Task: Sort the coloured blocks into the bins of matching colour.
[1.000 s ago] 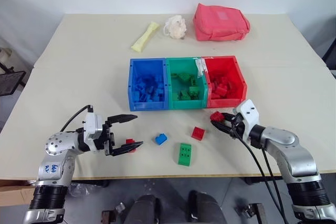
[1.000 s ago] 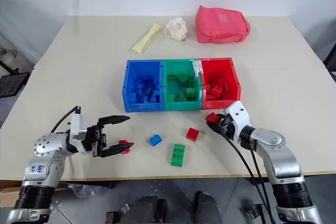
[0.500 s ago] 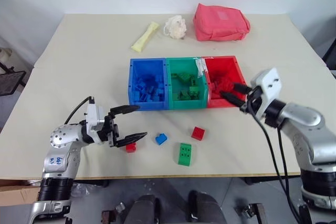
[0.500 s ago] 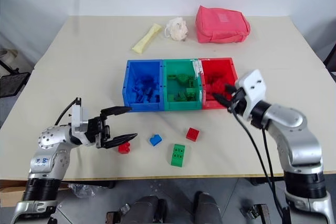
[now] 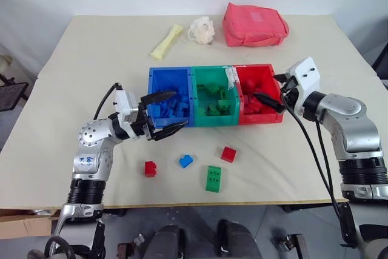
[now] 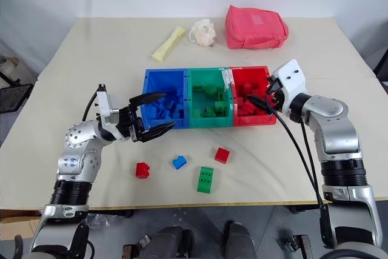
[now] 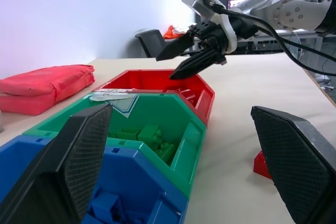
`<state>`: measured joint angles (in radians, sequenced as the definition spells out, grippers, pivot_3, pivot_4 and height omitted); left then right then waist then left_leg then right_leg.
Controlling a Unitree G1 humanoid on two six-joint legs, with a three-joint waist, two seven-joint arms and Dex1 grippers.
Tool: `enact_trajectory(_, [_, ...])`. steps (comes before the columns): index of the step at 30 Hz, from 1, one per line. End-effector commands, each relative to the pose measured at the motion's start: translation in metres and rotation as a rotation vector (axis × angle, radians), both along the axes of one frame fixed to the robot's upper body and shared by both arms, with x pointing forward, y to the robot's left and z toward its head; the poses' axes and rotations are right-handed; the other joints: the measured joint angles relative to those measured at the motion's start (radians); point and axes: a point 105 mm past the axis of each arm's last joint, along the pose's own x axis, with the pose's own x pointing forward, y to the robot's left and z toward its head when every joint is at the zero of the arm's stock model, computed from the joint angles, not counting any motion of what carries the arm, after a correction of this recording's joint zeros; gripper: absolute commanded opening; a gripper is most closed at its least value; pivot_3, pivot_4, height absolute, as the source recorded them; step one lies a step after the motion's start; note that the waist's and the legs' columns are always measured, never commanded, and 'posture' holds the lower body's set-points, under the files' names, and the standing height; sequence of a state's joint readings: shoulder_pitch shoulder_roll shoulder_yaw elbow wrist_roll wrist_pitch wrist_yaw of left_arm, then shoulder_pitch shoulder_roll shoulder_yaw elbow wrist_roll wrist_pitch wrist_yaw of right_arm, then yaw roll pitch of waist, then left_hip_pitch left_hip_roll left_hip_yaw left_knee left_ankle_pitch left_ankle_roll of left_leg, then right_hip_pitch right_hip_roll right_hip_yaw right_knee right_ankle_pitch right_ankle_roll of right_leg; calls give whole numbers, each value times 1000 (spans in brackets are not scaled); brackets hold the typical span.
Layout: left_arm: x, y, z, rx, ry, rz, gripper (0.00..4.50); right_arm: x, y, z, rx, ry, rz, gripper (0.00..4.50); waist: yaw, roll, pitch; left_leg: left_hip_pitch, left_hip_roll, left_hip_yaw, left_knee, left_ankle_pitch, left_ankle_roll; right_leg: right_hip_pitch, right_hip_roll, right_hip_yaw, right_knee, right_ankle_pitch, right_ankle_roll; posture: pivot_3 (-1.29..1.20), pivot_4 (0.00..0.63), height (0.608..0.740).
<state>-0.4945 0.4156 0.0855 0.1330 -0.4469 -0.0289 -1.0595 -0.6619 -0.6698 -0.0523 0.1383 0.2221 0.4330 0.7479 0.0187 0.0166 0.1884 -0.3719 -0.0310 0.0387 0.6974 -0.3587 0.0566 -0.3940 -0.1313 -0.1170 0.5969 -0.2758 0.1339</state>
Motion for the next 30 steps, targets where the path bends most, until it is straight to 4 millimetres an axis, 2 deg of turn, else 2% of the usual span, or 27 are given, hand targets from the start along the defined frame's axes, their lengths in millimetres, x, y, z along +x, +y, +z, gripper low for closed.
enact_trajectory(1, [-2, 6, 1, 13, 0, 22, 4500, -18, 3, 20, -31, -76, 75, 4440, 3, 0, 0, 0, 0, 0, 0, 0, 0, 0, 0, 0, 0, 0, 0, 0, 150, 740])
enact_trajectory(3, [-3, 8, 1, 14, 5, 23, 4500, -23, 5, 20, -37, -76, 98, 4440, 3, 0, 0, 0, 0, 0, 0, 0, 0, 0, 0, 0, 0, 0, 0, 0, 150, 740])
enact_trajectory(7, [-16, 26, -18, 117, 84, -14, 4500, -54, 12, 10, -65, -40, 235, 4440, 3, 0, 0, 0, 0, -1, 0, 0, 0, 0, 0, 0, 0, 0, 0, 0, 150, 740])
enact_trajectory(10, [-20, 39, -22, 148, 104, -9, 4500, -69, 10, 2, -81, 2, 294, 4440, 5, 0, 0, 0, 0, 0, 0, 0, 0, 1, 0, 0, -1, 0, 0, 0, 150, 740])
enact_trajectory(13, [-25, 52, -27, 166, 137, -10, 4500, -90, 3, -11, -116, 84, 363, 4440, 8, 0, 0, 0, 0, -1, 1, 0, 0, 2, 0, 0, -1, 0, 0, 0, 150, 740])
enact_trajectory(19, [-35, 72, -36, 187, 163, -17, 4500, -122, -25, -33, -155, 227, 398, 4440, 6, 0, 0, 0, 0, -1, 0, 0, 0, 2, -1, 0, -2, 0, 0, 0, 150, 740])
enact_trajectory(24, [-42, 82, -40, 193, 178, -30, 4500, -136, -47, -44, -225, 322, 377, 4440, 6, 0, 0, 1, 1, -1, 0, 0, 0, 2, -1, 1, -2, 0, 0, 0, 150, 740])
enact_trajectory(28, [-45, 82, -40, 193, 178, -45, 4500, -133, -41, -42, -224, 311, 387, 4440, 5, 0, 0, 1, 1, -1, 0, 0, 0, 2, -2, 3, -3, 0, 0, 0, 150, 740])
enact_trajectory(30, [-49, 80, -41, 196, 188, -74, 4500, -132, -29, -44, -225, 309, 425, 4440, 4, 0, 0, 1, 1, -1, 0, 0, 0, 2, -2, 4, -2, 0, 0, 0, 150, 740])
